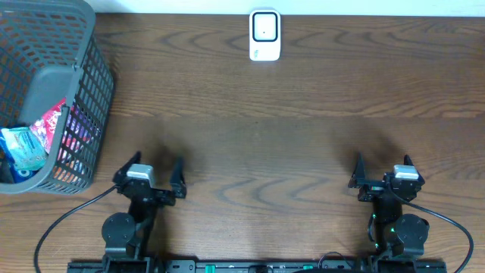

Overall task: Scan the item barcode
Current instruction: 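Reach the left gripper into the basket and grasp the red-purple bag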

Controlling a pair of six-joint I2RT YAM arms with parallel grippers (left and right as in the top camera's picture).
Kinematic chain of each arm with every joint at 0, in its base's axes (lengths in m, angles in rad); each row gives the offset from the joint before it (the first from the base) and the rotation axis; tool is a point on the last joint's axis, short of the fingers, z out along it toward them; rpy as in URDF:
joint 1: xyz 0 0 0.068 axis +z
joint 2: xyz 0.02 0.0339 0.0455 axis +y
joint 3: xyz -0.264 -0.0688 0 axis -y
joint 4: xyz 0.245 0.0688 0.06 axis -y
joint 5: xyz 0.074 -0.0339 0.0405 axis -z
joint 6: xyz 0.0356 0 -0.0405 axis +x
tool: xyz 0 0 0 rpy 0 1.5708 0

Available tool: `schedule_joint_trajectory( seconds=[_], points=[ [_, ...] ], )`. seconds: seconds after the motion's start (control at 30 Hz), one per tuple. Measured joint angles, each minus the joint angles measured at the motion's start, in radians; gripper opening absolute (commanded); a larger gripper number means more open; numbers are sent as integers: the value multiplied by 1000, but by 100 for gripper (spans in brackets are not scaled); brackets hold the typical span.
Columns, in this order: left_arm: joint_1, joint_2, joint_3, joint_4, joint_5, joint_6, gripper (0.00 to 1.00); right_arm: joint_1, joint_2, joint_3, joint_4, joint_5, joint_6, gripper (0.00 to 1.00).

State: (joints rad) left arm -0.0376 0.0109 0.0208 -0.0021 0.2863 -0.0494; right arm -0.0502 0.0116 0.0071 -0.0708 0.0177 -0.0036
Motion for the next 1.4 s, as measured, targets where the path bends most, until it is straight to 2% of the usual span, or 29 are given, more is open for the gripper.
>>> schedule_joint_trajectory(
  seconds=[0.13, 0.37, 0.43, 0.6, 0.7, 0.8, 0.93, 1.03, 1.13, 1.3, 1.4],
  points=[
    [-4, 0, 0, 3, 169, -4, 98, 0, 0, 0, 0, 0, 0, 99],
    [-4, 0, 1, 6, 265, -13, 98, 0, 0, 0, 0, 0, 0, 99],
    [-4, 0, -1, 39, 281, -49, 98, 0, 0, 0, 0, 0, 0, 99],
    [-3, 1, -2, 444, 340, -176, 98, 0, 0, 0, 0, 0, 0, 99],
    [-3, 2, 78, 489, 341, -211, 98, 0, 1, 0, 0, 0, 0, 99],
    [-2, 36, 252, 343, 312, -202, 98, 0, 1, 0, 1, -1, 0, 99],
    [15, 220, 615, -103, 246, -143, 98, 0, 1, 0, 0, -3, 0, 99],
    [18, 402, 834, -345, 264, -116, 98, 0, 1, 0, 1, -3, 0, 99],
    [18, 572, 954, -399, 341, -103, 98, 0, 1, 0, 0, -3, 0, 99],
    [23, 766, 1054, -254, 453, -102, 98, 0, 1, 0, 0, -3, 0, 99],
    [69, 890, 1263, -352, 422, -132, 98, 0, 1, 0, 0, -3, 0, 99]
  ],
)
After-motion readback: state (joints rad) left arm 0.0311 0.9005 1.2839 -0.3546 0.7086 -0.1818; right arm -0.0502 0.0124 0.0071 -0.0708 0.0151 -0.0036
